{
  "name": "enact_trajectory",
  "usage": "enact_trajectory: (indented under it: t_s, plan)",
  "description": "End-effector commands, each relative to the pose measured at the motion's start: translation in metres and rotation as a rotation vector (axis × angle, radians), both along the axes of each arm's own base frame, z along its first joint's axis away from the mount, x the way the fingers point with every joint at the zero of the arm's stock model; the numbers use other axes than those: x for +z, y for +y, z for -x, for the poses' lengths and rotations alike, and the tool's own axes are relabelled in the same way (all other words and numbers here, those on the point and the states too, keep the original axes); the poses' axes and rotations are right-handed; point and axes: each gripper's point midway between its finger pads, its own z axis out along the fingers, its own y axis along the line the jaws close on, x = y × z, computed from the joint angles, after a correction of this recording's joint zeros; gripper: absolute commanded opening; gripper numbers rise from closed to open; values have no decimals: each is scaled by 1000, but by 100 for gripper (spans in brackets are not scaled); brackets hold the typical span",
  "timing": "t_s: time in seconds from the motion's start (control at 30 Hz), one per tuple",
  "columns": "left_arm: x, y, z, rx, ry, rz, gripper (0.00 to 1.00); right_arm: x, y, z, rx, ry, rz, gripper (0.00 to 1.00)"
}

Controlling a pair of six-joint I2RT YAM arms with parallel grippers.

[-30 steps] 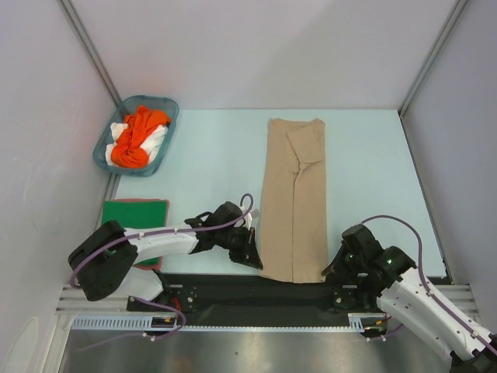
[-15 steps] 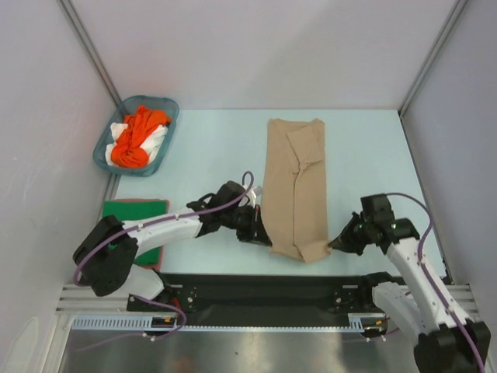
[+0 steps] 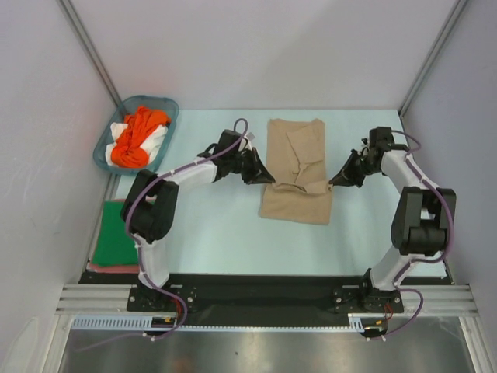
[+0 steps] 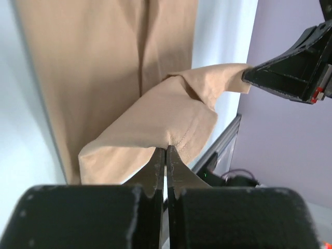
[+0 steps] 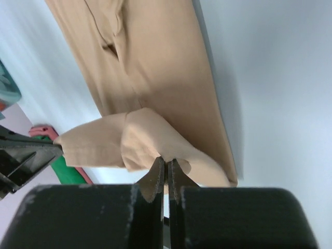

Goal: Fold and stack the t-shirts
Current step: Fold the tshirt

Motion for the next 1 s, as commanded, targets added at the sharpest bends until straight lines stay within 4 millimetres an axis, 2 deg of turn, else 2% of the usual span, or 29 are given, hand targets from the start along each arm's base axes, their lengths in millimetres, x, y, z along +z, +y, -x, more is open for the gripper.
enact_trajectory:
  t_s: [0.0, 0.03, 0.13, 0.17, 0.2, 0.27, 0.37, 0.6, 0.97]
  plan:
    - [23, -2, -32, 13, -41, 53, 0, 11, 2, -39, 48, -81, -39, 0]
    - [15, -2, -38, 23, -21, 49, 0, 11, 1, -44, 54, -78, -41, 0]
    - [19, -8, -53, 16, -27, 71, 0, 3, 0, -61, 52, -70, -66, 0]
    - [12, -8, -57, 21, -12, 63, 0, 1, 1, -65, 48, -67, -80, 0]
    - [15, -8, -63, 29, -23, 68, 0, 1, 4, -68, 56, -67, -99, 0]
    - [11, -7, -68, 41, -11, 66, 0, -5, 3, -75, 62, -48, -100, 0]
    - [5, -6, -71, 47, 6, 64, 0, -10, 2, -79, 64, -36, -104, 0]
    - [-15, 11, -75, 89, 45, 33, 0, -13, -1, -82, 66, -24, -111, 0]
    - [-30, 12, -89, 102, 65, 16, 0, -25, -3, -91, 62, -7, -128, 0]
